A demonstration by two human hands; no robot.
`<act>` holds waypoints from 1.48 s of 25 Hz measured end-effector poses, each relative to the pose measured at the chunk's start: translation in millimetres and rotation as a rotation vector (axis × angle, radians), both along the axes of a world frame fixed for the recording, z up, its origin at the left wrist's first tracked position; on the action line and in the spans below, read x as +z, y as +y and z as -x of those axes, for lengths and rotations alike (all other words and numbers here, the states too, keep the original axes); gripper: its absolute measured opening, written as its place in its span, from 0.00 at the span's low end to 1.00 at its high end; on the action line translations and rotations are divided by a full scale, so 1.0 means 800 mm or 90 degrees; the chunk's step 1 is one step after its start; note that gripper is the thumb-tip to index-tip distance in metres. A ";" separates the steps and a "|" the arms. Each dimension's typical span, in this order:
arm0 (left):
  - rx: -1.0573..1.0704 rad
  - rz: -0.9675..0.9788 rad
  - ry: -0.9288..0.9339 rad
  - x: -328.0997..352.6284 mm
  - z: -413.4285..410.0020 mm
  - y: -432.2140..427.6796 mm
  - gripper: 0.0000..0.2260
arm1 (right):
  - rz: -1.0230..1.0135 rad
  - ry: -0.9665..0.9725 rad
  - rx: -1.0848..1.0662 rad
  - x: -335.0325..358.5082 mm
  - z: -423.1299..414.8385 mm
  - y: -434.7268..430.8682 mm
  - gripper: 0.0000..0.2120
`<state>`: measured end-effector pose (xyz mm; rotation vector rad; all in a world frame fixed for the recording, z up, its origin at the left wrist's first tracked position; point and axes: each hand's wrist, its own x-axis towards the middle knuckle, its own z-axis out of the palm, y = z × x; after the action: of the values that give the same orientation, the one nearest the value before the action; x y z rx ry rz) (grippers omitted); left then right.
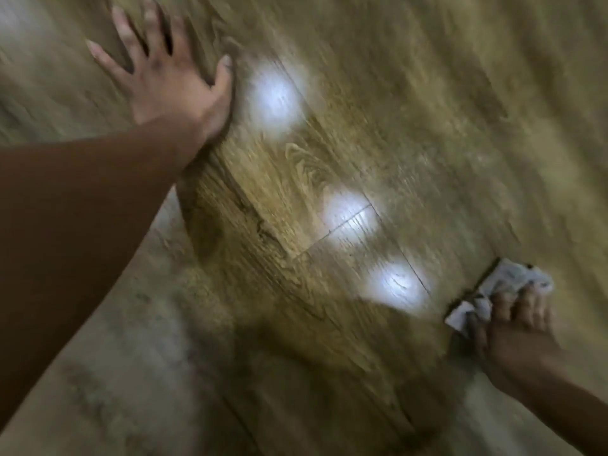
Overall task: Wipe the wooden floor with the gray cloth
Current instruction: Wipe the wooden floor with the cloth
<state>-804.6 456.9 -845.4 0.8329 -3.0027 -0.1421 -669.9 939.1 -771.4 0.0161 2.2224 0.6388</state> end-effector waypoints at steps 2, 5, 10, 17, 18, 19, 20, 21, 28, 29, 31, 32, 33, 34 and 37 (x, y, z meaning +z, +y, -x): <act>0.004 -0.020 0.013 -0.009 -0.002 -0.008 0.38 | 0.066 0.036 -0.071 -0.003 -0.002 -0.001 0.45; 0.045 -0.134 0.042 -0.026 0.005 -0.006 0.38 | 0.141 0.118 -0.050 -0.018 -0.005 0.011 0.43; -0.299 -0.199 0.075 0.010 -0.005 0.082 0.26 | 0.228 0.205 0.033 -0.032 0.002 0.024 0.40; -0.789 -0.072 -0.087 0.098 -0.095 0.369 0.32 | 0.335 0.194 0.094 -0.043 0.083 -0.019 0.41; -0.836 -0.054 -0.093 0.091 -0.104 0.388 0.33 | 0.333 0.185 0.124 -0.043 0.083 -0.012 0.42; -0.827 -0.060 -0.145 0.087 -0.104 0.403 0.36 | 0.339 0.187 0.151 -0.044 0.076 0.006 0.42; -0.766 -0.081 -0.213 0.083 -0.105 0.414 0.40 | 0.366 0.194 0.171 -0.045 0.062 0.029 0.41; -0.691 -0.084 -0.287 0.072 -0.107 0.426 0.45 | 0.401 0.198 0.203 -0.045 0.043 0.059 0.40; -0.578 -0.024 -0.389 0.036 -0.109 0.472 0.59 | 0.255 0.138 -0.049 -0.005 -0.198 0.426 0.39; -0.587 -0.019 -0.375 0.028 -0.111 0.467 0.58 | 0.224 0.111 -0.107 0.001 -0.233 0.455 0.39; -0.596 -0.028 -0.344 0.018 -0.107 0.463 0.59 | 0.216 0.106 -0.101 -0.002 -0.256 0.485 0.40; -0.601 -0.025 -0.335 0.019 -0.106 0.464 0.59 | 0.223 0.121 -0.064 -0.008 -0.242 0.484 0.40; -0.608 -0.021 -0.333 0.018 -0.105 0.464 0.59 | 0.247 0.143 -0.034 -0.012 -0.213 0.469 0.40; -0.617 -0.003 -0.337 0.015 -0.105 0.460 0.59 | 0.283 0.195 -0.004 -0.021 -0.180 0.446 0.39; -0.621 0.029 -0.340 0.003 -0.100 0.447 0.59 | 0.374 0.302 0.046 -0.050 -0.053 0.335 0.37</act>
<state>-724.7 814.8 -843.0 -0.7805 -3.5583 0.1675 -627.4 1207.0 -811.1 -0.2343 2.8032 -0.0122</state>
